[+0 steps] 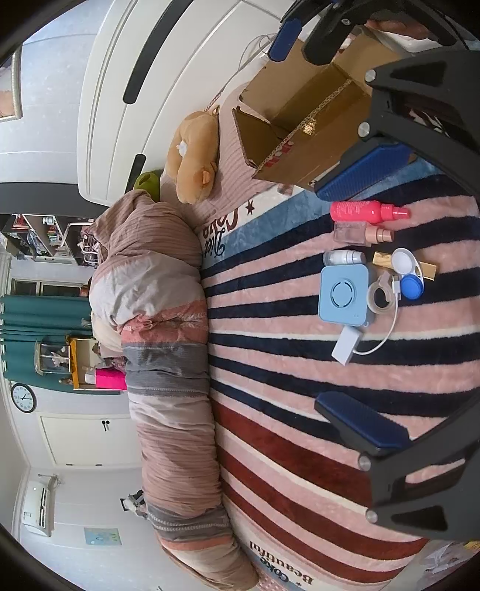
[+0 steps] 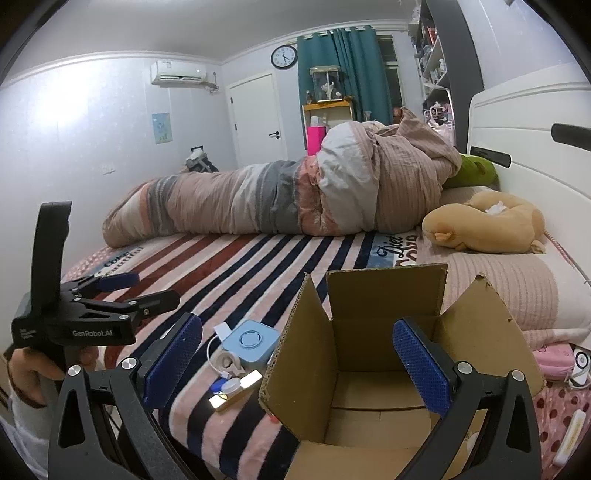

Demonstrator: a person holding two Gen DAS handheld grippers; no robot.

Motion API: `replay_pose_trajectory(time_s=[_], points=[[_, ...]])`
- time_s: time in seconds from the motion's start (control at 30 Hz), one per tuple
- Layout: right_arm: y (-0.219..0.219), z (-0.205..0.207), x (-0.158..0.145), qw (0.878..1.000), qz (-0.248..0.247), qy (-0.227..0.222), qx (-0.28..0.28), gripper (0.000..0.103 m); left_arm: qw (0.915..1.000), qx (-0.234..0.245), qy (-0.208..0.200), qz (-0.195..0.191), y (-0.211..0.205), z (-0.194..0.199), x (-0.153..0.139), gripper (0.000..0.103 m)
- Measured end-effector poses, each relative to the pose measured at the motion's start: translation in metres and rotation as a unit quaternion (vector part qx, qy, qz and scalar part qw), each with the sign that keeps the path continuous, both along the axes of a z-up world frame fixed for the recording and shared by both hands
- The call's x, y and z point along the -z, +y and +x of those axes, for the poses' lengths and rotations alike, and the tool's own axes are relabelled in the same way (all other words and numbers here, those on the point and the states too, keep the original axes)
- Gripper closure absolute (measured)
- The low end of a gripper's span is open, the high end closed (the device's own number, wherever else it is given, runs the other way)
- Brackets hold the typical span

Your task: Organize rigid objects

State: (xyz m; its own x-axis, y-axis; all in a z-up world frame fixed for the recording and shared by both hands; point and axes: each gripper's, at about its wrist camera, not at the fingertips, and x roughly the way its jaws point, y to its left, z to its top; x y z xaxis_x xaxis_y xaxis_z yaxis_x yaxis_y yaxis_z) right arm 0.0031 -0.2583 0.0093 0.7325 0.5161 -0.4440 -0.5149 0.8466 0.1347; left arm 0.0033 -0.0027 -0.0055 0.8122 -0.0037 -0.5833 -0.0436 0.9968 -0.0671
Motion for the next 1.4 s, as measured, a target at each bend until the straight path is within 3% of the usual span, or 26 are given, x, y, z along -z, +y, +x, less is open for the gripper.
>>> replay_pose_trajectory(time_s=[1.4], points=[[-0.0008,-0.0012,0.0040,1.000,-0.010,0.016,0.003,0.000,1.0000,-0.003,0.001,-0.002,0.0002,-0.0013,-0.0005,0.001]])
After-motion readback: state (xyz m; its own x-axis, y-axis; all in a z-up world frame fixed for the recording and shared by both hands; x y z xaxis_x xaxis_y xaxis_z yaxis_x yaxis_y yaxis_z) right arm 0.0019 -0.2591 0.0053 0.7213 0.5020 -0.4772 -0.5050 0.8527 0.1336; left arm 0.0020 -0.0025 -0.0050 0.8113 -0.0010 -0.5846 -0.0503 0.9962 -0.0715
